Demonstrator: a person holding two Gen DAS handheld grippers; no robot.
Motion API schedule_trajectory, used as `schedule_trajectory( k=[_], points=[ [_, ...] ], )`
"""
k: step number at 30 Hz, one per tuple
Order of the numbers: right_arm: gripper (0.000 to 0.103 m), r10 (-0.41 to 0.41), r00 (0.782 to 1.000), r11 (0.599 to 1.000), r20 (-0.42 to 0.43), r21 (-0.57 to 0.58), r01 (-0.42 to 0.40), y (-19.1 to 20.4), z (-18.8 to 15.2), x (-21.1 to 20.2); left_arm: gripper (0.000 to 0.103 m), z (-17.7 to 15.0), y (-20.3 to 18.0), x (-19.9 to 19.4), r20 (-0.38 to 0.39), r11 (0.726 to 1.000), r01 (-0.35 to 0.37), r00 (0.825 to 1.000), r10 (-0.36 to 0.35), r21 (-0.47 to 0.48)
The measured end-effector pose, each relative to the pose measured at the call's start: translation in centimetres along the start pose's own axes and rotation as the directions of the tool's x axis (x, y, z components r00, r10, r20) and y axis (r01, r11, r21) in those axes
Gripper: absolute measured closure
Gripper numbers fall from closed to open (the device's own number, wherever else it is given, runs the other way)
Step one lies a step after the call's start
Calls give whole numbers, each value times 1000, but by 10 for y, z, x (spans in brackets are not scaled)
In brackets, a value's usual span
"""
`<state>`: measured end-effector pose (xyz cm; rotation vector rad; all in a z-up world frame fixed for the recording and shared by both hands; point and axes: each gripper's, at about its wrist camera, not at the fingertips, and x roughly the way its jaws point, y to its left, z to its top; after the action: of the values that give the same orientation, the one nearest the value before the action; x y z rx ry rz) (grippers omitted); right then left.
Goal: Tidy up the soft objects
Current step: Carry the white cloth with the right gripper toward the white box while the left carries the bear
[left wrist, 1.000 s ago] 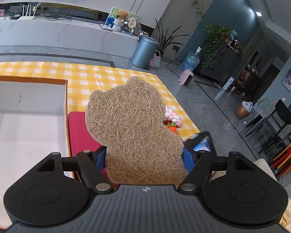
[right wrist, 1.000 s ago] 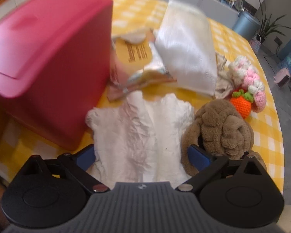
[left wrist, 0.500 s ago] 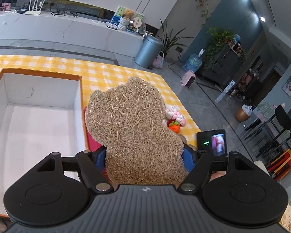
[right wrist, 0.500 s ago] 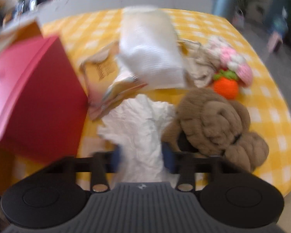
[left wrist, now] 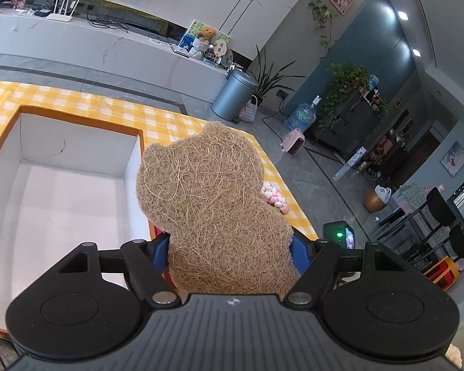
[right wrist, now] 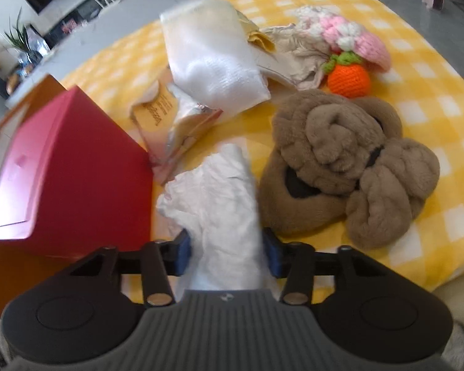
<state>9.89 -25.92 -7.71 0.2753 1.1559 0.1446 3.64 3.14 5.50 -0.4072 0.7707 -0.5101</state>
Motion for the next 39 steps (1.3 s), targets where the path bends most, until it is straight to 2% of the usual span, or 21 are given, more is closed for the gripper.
schedule_trajectory(
  k=[3, 5, 10, 12, 13, 14, 16, 20, 24, 28, 32, 35, 39],
  points=[
    [45, -27, 1000, 996, 2, -85, 27, 17, -2, 7, 18, -1, 0, -1, 3, 1000, 2, 1000, -2, -18],
    [36, -55, 998, 988, -2, -147, 54, 28, -3, 13, 18, -1, 1, -1, -1, 1000, 3, 1000, -3, -21],
    [36, -110, 994, 965, 12, -240, 110, 45, -10, 19, 18, -3, -2, -1, -8, 1000, -1, 1000, 1, -23],
    [45, -120, 993, 961, 25, -249, 122, 46, -12, 18, 18, -3, -3, -1, -10, 1000, -3, 1000, 3, -23],
    [56, -117, 993, 962, 32, -246, 122, 46, -12, 18, 18, -3, -2, -1, -10, 1000, -2, 1000, 2, -21],
    [71, -114, 993, 963, 39, -241, 120, 46, -13, 15, 18, -3, -3, -1, -11, 1000, -1, 1000, 1, -19],
    [79, -103, 994, 968, 42, -225, 110, 43, -13, 10, 18, -3, -2, -4, -13, 1000, 3, 1000, -3, -17],
    [85, -77, 995, 976, 57, -201, 87, 34, -14, -2, 18, 0, 2, -12, 4, 1000, -7, 1000, 7, -8],
    [85, -49, 988, 987, 146, -148, 70, 25, -14, -35, 18, 0, 13, -24, 9, 999, -38, 999, 38, -4],
    [85, -21, 971, 992, 237, -113, 49, 24, -23, -80, 18, 0, 31, -43, 44, 995, -94, 994, 96, -35],
    [85, 57, 945, 991, 322, -136, -14, 37, -30, -124, 18, -2, 48, -64, 83, 983, -177, 980, 182, -57],
    [85, 131, 914, 981, 384, -185, -63, 66, -31, -154, 18, -5, 61, -74, 92, 975, -205, 973, 213, -86],
    [85, 272, 871, 946, 408, -282, -163, 125, -29, -170, 18, -6, 77, -72, 66, 977, -184, 979, 192, -107]
  ],
)
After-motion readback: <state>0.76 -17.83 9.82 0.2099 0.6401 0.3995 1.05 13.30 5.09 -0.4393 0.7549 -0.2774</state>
